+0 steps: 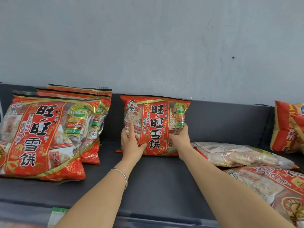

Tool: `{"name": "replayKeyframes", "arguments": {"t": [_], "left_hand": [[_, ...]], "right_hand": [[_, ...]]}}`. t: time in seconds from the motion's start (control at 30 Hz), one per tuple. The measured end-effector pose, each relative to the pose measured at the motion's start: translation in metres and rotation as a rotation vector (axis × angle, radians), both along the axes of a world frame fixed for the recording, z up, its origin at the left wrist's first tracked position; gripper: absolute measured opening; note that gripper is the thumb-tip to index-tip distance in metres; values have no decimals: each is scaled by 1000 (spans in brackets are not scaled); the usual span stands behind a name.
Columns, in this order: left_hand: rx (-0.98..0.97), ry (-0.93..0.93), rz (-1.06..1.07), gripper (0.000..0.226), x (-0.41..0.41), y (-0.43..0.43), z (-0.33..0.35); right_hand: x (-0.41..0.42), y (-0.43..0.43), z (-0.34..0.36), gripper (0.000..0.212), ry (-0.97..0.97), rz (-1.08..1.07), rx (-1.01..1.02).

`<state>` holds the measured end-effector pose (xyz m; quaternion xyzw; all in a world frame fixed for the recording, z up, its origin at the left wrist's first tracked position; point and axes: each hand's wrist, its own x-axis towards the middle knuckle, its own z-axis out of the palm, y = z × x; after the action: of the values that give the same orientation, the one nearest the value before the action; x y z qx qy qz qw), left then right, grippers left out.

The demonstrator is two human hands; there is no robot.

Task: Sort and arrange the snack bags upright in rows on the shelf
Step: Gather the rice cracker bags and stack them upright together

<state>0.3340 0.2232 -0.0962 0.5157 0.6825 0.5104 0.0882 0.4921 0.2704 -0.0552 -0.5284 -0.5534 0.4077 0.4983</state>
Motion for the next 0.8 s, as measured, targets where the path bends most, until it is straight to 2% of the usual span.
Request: {"name": "replayKeyframes", "arguments": {"t": [0.17,0.3,0.37,0.47,0.53,0.63,0.8], "left_hand": [[-14,25,-30,96,-4,2,-1],[42,181,196,74,7,-6,9],[120,274,205,61,13,-12,14],[170,419,111,41,24,-17,22],[166,451,29,32,37,-19,29],[144,481,-68,30,65,-22,42],[123,491,-269,28,129,-31,61]], "right_hand": [[-2,-1,1,78,-119,-66,-70],[5,-10,5,85,-278,-147,-36],[12,-18,8,86,-358,-181,38],[25,-29,19,74,-469,-169,154],[35,-35,31,63,-522,-116,196],[56,-44,51,53,-639,-45,255],[119,-59,72,47,-919,1,302]]}}
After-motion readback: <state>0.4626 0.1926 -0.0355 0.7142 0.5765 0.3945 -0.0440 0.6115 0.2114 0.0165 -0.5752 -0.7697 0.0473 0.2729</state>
